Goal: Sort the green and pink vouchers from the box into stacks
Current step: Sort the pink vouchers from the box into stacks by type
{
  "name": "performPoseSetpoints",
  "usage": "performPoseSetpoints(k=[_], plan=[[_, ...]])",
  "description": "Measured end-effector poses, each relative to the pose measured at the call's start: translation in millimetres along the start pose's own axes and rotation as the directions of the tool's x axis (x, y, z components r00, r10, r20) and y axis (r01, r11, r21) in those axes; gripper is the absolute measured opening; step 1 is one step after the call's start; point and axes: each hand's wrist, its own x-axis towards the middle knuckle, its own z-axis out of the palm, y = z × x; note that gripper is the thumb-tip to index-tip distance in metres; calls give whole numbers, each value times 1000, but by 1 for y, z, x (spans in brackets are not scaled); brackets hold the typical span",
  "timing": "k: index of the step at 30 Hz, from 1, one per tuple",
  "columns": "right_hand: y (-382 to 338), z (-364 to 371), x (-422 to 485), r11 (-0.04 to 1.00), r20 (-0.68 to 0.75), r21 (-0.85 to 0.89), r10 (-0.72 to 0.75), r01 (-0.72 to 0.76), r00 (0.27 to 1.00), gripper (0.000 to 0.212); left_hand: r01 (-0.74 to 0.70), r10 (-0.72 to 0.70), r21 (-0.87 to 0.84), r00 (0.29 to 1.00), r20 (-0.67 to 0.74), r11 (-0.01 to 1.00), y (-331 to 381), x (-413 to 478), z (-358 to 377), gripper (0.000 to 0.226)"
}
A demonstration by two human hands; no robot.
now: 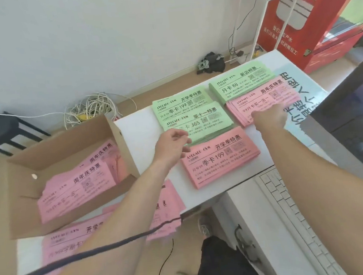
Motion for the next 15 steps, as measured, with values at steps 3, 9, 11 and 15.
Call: performPoseSetpoints(k=[3,9,11,15], plan=[[-2,12,-64,981,96,27,-196,194,976,45,-30,30,47,1000,9,998,-25,-37,-32,11],[17,49,-204,816,356,91,-562,570,747,20,-85,130,339,985,-113,937,-105,-113,-86,10],[38,68,-229,803,463,71,-552,592,693,22,-73,145,492,983,-109,867,-135,-130,-94,29],[90,93,-253,791,588,-68,-460,607,665,32,-97,145,784,989,8,614,-181,-143,-94,94]])
